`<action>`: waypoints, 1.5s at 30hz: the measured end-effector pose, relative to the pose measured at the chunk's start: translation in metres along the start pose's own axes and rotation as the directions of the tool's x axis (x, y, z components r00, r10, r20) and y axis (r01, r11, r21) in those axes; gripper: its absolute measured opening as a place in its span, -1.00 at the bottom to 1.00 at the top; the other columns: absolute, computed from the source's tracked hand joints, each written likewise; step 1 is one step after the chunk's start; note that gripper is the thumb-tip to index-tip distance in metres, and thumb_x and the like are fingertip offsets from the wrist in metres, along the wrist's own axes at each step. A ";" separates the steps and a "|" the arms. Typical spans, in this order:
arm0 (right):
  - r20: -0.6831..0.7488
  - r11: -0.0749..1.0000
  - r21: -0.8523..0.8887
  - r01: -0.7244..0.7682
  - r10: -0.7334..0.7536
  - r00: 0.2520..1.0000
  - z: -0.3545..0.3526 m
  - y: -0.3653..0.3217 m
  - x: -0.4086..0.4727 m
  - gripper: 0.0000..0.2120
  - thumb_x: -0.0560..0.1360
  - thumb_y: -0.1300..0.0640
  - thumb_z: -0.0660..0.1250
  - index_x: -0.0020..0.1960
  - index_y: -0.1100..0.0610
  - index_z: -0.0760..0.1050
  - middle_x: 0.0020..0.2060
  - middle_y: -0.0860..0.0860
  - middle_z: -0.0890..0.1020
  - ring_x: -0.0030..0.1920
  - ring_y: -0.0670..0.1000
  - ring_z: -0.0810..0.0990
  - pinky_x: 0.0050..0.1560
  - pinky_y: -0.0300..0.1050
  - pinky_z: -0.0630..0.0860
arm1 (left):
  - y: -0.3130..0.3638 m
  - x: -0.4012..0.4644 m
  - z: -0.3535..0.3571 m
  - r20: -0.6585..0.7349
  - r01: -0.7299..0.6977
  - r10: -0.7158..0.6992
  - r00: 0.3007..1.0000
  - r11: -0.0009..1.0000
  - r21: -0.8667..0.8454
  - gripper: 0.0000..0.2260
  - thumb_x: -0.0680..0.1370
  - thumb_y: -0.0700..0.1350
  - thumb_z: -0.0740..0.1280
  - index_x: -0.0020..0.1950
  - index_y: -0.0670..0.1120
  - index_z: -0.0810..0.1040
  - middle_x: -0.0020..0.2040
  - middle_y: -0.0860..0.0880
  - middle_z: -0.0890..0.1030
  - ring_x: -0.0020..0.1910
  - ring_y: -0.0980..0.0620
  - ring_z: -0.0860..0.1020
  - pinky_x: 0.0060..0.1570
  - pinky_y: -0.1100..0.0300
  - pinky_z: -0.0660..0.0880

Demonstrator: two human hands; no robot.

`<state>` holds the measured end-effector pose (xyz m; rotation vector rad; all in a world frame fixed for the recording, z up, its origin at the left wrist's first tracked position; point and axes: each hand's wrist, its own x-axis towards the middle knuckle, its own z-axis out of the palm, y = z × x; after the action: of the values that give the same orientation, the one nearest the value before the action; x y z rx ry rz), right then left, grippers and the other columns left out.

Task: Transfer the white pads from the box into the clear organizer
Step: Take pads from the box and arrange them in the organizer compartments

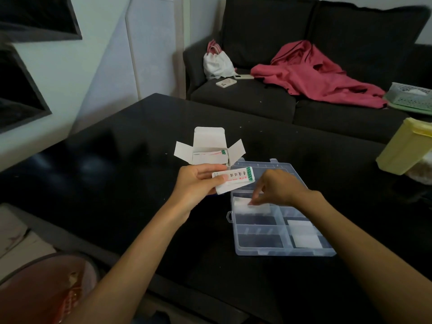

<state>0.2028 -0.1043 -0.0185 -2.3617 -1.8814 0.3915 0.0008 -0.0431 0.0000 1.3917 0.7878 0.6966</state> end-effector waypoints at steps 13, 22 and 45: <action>-0.040 0.594 0.797 -0.114 0.240 0.970 -0.009 -0.026 -0.047 -0.85 0.42 0.02 0.39 -0.06 0.08 0.58 -0.22 -0.04 0.64 -0.31 -0.11 0.59 -0.37 -0.39 0.47 | -0.011 0.000 0.022 0.087 0.100 -0.097 0.992 0.994 -0.039 -0.83 0.45 -0.19 0.44 0.01 -0.02 0.63 -0.09 0.04 0.67 -0.16 0.19 0.65 -0.28 0.35 0.55; 0.019 0.355 0.919 -0.173 0.397 0.918 -0.003 -0.008 -0.052 -0.82 0.47 0.01 0.34 -0.07 0.13 0.57 -0.14 0.04 0.64 -0.17 -0.04 0.59 -0.22 -0.28 0.51 | -0.014 0.005 0.021 0.125 0.247 -0.231 0.965 0.960 -0.132 -0.76 0.45 -0.31 0.41 0.03 -0.02 0.62 0.01 -0.02 0.66 -0.01 0.08 0.62 -0.16 0.26 0.61; -0.059 0.992 -0.018 0.128 -0.129 0.990 0.006 0.009 -0.030 -0.48 0.51 0.42 0.05 0.19 -0.09 0.53 0.10 -0.01 0.45 0.14 -0.02 0.34 0.14 -0.16 0.34 | 0.001 0.002 -0.004 -0.063 0.104 -0.107 0.992 0.993 -0.056 -0.74 0.47 -0.29 0.40 0.10 -0.05 0.59 0.06 -0.01 0.62 -0.04 0.11 0.59 -0.19 0.29 0.61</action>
<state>0.2041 -0.1361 -0.0220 -2.2187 -2.0017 0.2934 -0.0010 -0.0387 0.0005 1.2751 0.8832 0.6791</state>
